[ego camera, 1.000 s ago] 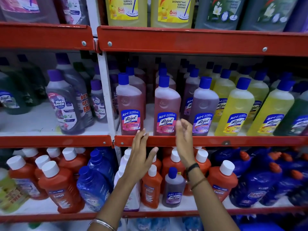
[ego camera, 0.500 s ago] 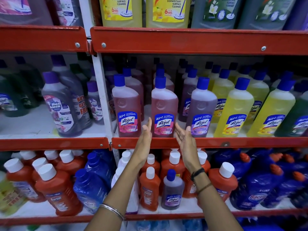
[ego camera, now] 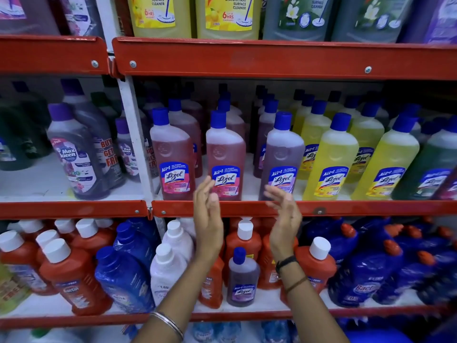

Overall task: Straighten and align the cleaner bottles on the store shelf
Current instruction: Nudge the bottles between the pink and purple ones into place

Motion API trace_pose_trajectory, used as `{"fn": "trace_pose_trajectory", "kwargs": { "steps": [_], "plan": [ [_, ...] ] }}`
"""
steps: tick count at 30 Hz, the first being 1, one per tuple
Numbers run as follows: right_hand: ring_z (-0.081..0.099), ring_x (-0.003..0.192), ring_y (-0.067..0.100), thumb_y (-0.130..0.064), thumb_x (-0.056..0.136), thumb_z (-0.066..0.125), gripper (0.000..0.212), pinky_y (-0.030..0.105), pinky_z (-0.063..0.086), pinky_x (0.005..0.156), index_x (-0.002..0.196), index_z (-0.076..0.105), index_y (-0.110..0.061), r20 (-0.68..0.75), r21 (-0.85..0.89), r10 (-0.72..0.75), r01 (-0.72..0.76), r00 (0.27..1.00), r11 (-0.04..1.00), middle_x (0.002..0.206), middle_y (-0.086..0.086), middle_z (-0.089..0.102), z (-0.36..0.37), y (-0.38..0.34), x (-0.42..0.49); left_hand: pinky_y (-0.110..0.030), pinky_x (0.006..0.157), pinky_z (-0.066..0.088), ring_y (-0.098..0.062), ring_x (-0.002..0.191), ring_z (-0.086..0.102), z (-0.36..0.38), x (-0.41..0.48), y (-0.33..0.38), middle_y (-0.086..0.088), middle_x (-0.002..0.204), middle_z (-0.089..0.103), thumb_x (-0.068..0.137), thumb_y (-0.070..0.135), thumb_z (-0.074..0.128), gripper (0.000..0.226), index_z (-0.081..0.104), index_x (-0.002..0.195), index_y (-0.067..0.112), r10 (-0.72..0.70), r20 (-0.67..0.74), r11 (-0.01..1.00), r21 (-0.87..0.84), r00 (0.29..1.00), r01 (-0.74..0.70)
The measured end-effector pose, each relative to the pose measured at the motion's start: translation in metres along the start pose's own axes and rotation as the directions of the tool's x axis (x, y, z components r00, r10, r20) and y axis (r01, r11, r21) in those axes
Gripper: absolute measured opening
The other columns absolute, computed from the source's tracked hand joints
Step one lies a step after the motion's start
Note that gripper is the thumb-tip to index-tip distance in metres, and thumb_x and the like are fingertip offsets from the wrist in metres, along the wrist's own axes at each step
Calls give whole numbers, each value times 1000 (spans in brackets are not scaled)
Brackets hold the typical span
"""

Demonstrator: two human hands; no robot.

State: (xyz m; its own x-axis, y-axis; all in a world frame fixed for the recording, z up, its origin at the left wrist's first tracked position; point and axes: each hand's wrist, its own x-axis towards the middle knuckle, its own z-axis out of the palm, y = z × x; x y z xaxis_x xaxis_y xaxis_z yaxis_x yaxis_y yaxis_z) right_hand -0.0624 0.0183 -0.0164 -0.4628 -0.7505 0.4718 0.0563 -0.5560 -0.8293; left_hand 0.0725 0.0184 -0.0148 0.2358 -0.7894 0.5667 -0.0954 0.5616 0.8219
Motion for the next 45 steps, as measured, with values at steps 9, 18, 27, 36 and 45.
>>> {"fn": "trace_pose_trajectory", "kwargs": {
  "steps": [9, 18, 27, 36, 45],
  "plan": [
    [39, 133, 4, -75, 76, 41, 88, 13, 35, 105, 140, 34, -15, 147, 83, 122, -135, 981, 987, 144, -1, 41, -46, 3, 46, -45, 118, 16, -6, 142, 18, 80, -4, -3, 7, 156, 20, 78, 83, 26, 72, 25, 139, 45, -234, 339, 963, -46, 911, 264],
    [50, 122, 1, -60, 89, 33, 67, 27, 36, 110, 136, 42, -14, 214, 102, 189, -214, 958, 971, 136, -4, 49, -58, 7, 53, -22, 111, 21, 2, 133, 28, 88, -4, 2, 15, 146, 26, 65, 92, 23, 98, 23, 145, 34, -301, 364, 933, -79, 881, 351],
    [49, 125, 6, -58, 89, 33, 42, 27, 38, 108, 117, 53, -33, 233, 92, 198, -225, 952, 970, 134, -5, 52, -59, 1, 51, -8, 100, 27, 10, 125, 34, 92, -3, 0, 11, 145, 29, 81, 74, 17, 82, 20, 147, 26, -303, 324, 922, -137, 896, 362],
    [59, 116, 20, -40, 92, 34, 53, 34, 46, 99, 116, 59, 1, -24, 91, -42, 44, 999, 995, 118, 11, 64, -108, -4, 48, -44, 105, 40, -18, 124, 49, 126, -38, 5, 0, 127, 55, 94, 46, 36, 38, 54, 119, 24, -67, -49, 987, -149, 997, 59],
    [42, 132, 10, -81, 67, 46, 102, 25, 34, 109, 140, 37, -10, 109, 87, 120, -129, 987, 988, 143, 1, 43, -152, -4, 100, -43, 116, 23, -11, 138, 30, 194, -31, 20, 9, 151, 30, 71, 88, 31, 78, 31, 134, 43, -232, 294, 951, -132, 927, 280]
  ]
}}
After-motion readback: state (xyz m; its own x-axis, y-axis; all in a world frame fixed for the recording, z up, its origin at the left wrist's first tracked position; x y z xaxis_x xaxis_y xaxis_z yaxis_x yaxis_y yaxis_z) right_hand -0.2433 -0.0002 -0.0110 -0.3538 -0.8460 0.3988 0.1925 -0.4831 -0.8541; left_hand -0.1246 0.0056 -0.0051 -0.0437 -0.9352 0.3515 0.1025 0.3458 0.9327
